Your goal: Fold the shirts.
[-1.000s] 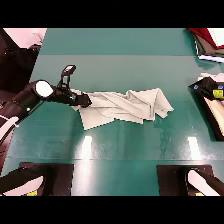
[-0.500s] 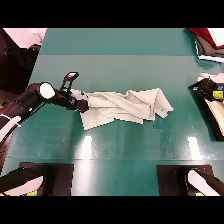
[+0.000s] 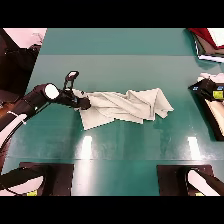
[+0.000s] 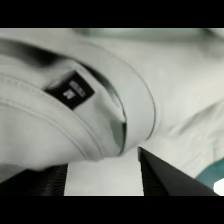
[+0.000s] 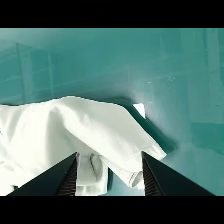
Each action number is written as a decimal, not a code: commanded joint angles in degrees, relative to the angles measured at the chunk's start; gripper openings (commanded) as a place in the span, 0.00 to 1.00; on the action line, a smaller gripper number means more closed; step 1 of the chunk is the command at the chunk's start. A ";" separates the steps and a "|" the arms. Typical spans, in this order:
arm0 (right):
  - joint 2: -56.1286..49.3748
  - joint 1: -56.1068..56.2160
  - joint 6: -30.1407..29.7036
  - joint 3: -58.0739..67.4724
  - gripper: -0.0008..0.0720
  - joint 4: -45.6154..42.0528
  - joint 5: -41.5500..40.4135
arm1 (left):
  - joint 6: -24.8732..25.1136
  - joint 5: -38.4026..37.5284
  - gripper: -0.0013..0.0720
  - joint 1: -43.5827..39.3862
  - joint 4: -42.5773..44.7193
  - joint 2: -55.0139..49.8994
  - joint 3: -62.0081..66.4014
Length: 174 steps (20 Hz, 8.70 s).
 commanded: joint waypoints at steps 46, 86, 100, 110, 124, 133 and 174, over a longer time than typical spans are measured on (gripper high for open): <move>10.67 5.29 -2.84 33.88 0.03 2.69 10.93 | 5.88 -26.36 0.05 9.14 -13.84 21.68 64.67; -18.01 -0.26 -7.45 17.97 0.70 2.99 5.25 | 8.52 -31.76 0.97 25.18 -8.07 2.54 12.76; -4.52 -0.24 -7.85 1.81 0.70 3.15 1.14 | 24.50 -9.81 0.71 22.03 -31.26 3.30 -20.76; -1.05 0.42 -7.80 1.79 0.60 -9.33 5.51 | 21.53 -1.99 0.06 14.32 -37.57 0.87 -17.42; -13.84 36.17 0.09 1.81 0.64 -48.24 7.58 | 21.59 -5.97 0.06 14.32 -37.29 0.87 -9.81; -20.55 41.88 8.44 1.81 0.63 -57.59 8.31 | 21.57 -6.36 0.05 14.32 -37.31 0.87 -9.81; 9.11 -17.29 -11.13 51.04 0.03 19.85 3.65 | 10.54 -17.18 0.05 34.73 -49.24 20.22 71.67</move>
